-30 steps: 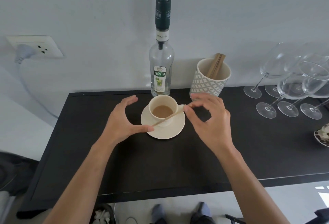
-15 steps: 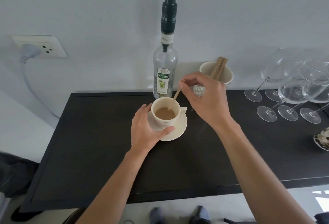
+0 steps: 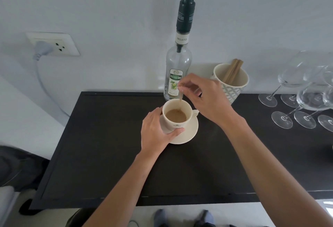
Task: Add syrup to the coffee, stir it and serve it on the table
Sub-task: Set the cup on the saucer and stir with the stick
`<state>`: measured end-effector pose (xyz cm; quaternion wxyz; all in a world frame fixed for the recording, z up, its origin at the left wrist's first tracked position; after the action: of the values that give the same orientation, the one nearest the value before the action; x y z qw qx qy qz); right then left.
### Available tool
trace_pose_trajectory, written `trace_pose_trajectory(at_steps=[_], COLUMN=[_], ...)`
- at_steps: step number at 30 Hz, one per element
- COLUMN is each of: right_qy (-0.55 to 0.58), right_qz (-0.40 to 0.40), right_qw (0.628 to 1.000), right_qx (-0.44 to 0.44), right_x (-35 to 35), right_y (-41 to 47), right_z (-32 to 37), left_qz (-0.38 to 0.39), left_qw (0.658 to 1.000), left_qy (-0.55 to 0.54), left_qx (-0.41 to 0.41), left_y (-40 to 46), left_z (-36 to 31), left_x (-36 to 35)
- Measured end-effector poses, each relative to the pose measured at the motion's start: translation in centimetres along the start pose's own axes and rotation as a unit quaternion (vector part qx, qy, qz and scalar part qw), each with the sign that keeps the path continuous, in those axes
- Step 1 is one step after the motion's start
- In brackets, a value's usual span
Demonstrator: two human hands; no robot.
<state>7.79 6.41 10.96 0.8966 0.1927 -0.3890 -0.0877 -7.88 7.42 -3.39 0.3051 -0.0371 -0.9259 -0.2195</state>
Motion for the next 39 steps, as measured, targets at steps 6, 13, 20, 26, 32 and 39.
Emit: trace_pose_trajectory(at_steps=[6, 13, 20, 26, 32, 39], right_qy=[0.088, 0.035, 0.134, 0.036, 0.118, 0.069], right_qz=[0.024, -0.041, 0.000, -0.026, 0.006, -0.005], right_qw=[0.994, 0.998, 0.988, 0.999, 0.990, 0.997], right_qx=[-0.057, -0.022, -0.072, -0.009, -0.073, -0.045], right_x=[-0.9, 0.4, -1.0, -0.4, -1.5, -1.1], right_y=[-0.1, 0.3, 0.1, 0.4, 0.3, 0.4], right_z=[0.3, -0.4, -0.1, 0.2, 0.2, 0.5], left_qz=[-0.001, -0.003, -0.007, -0.006, -0.015, -0.016], left_qw=[1.000, 1.000, 1.000, 1.000, 1.000, 1.000], left_qy=[-0.004, 0.000, -0.004, 0.000, -0.009, -0.009], left_qx=[-0.004, 0.000, -0.005, -0.001, -0.008, -0.010], left_y=[0.1, 0.1, 0.2, 0.2, 0.2, 0.2], left_z=[0.0, 0.3, 0.4, 0.5, 0.2, 0.0], left_x=[-0.1, -0.2, -0.3, -0.3, -0.1, 0.1])
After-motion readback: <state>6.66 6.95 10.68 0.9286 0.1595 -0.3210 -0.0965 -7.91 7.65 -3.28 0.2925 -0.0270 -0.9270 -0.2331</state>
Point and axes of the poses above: each hand's wrist, its own y-axis towards the middle knuckle, its own x-axis out of the back of the hand, z = x × y, the point moved 7 cm from there along y, towards the middle knuckle, and after that the axes turned 5 degrees about -x, right-handed, at the moved point
